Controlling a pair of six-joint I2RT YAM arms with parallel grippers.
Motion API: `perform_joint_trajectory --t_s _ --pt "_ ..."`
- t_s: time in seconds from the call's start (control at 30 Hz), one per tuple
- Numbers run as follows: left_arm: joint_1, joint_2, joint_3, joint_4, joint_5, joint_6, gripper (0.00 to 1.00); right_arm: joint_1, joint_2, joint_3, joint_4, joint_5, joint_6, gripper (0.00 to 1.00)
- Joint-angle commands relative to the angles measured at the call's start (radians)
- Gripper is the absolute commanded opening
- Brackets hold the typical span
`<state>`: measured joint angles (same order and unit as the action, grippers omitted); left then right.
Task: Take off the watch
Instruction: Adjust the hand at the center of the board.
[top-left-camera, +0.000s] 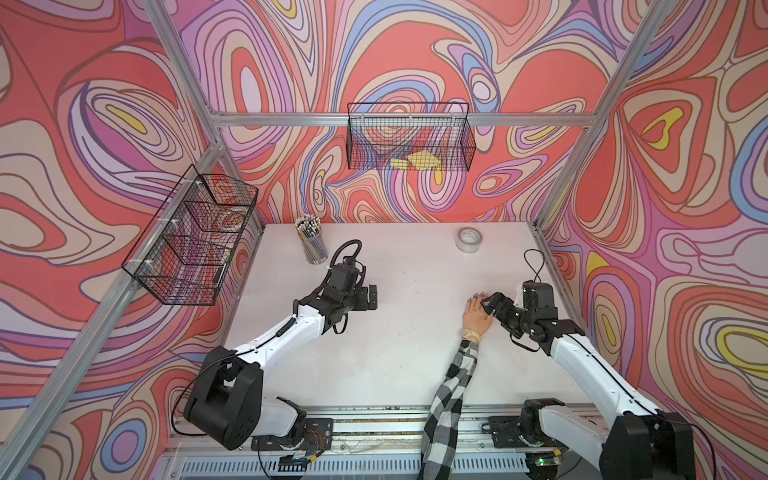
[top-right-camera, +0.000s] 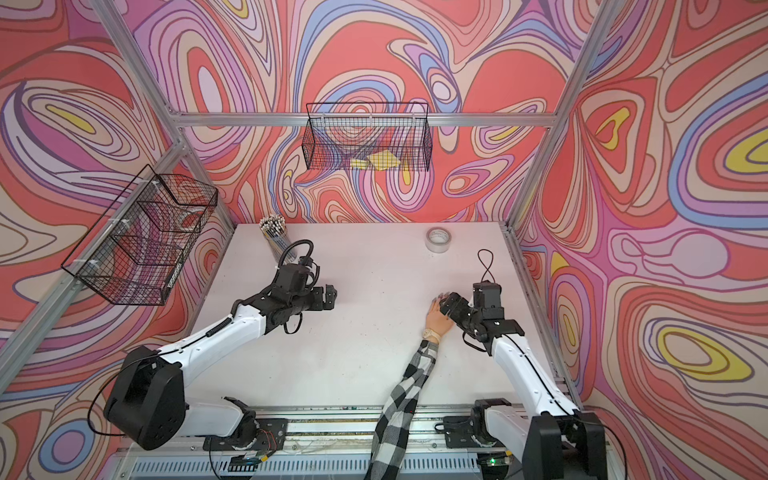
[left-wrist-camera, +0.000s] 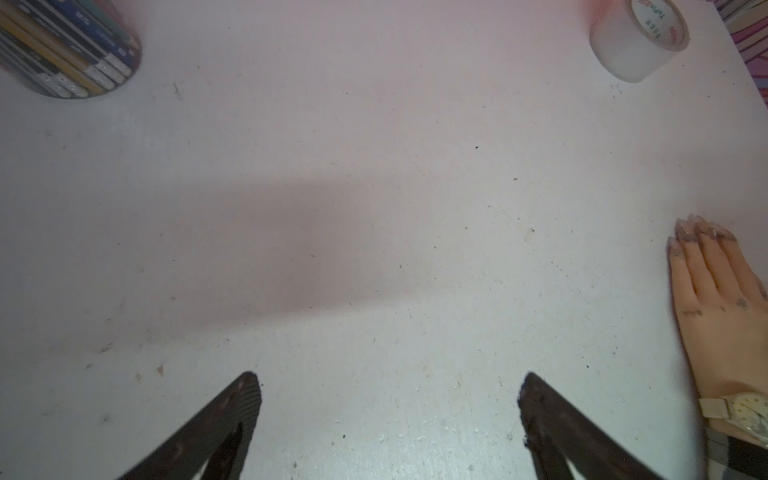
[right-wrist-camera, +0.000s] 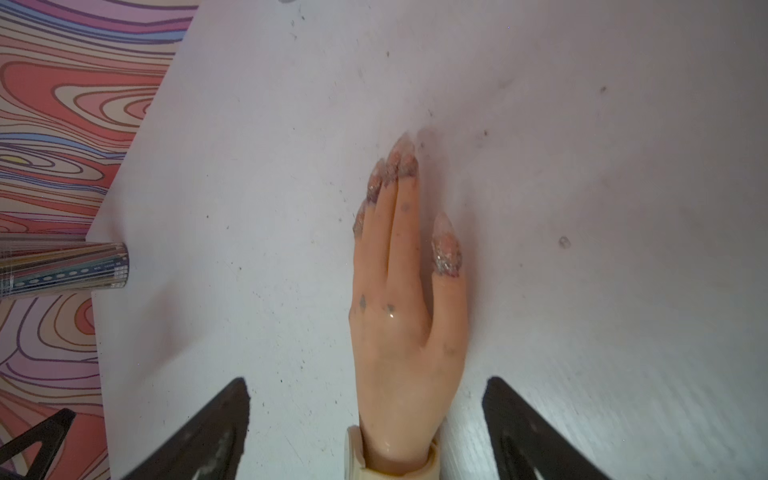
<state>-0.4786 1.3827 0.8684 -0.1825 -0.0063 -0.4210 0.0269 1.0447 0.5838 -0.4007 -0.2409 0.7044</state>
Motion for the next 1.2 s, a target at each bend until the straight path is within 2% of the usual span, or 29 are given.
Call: perform_joint_trajectory --t_s 0.0,0.17,0.33,0.53,0.9,1.17 --pt "-0.041 -0.009 -0.02 0.038 0.052 -0.057 0.99 0.001 -0.047 -0.051 -0.023 -0.054 0.053 0.89" --pt "-0.15 0.018 -0.007 0.095 0.109 -0.103 0.99 0.001 -0.058 -0.085 -0.011 -0.068 0.066 0.89" --pt "-0.297 0.089 0.044 0.101 0.104 -0.115 0.99 0.001 -0.017 -0.085 0.015 -0.077 0.071 0.89" --pt "-0.417 0.17 0.128 0.081 0.081 -0.093 0.99 0.001 0.022 -0.087 0.062 -0.095 0.064 0.89" --pt "-0.581 0.351 0.29 0.031 0.067 -0.053 0.99 0.001 0.081 -0.117 0.154 -0.084 0.094 0.89" --pt "-0.612 0.428 0.34 0.042 0.073 -0.063 0.99 0.0 0.085 -0.171 0.2 -0.11 0.092 0.89"
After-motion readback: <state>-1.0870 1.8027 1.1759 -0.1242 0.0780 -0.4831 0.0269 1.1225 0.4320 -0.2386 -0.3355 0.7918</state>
